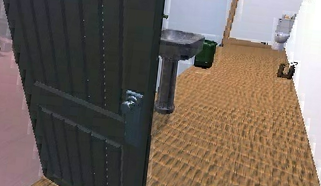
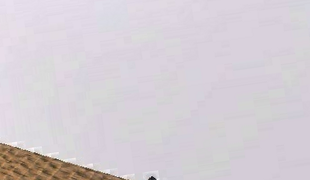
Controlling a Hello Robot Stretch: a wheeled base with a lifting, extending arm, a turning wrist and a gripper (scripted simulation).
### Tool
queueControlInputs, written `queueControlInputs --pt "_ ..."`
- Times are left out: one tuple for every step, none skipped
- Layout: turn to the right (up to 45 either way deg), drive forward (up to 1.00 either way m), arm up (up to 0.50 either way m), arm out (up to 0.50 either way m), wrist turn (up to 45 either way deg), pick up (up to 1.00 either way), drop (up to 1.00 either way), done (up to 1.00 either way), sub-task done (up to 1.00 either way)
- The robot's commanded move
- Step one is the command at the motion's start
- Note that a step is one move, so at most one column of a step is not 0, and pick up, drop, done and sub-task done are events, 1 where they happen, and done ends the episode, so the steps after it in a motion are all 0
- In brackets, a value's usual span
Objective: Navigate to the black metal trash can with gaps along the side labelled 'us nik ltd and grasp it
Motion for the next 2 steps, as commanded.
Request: queueControlInputs --pt "0.0 0.00 0.00 0.00 45.0 0.00 0.00 0.00 0.00" --pt "0.0 0.00 0.00 0.00 45.0 0.00 0.00 0.00 0.00"
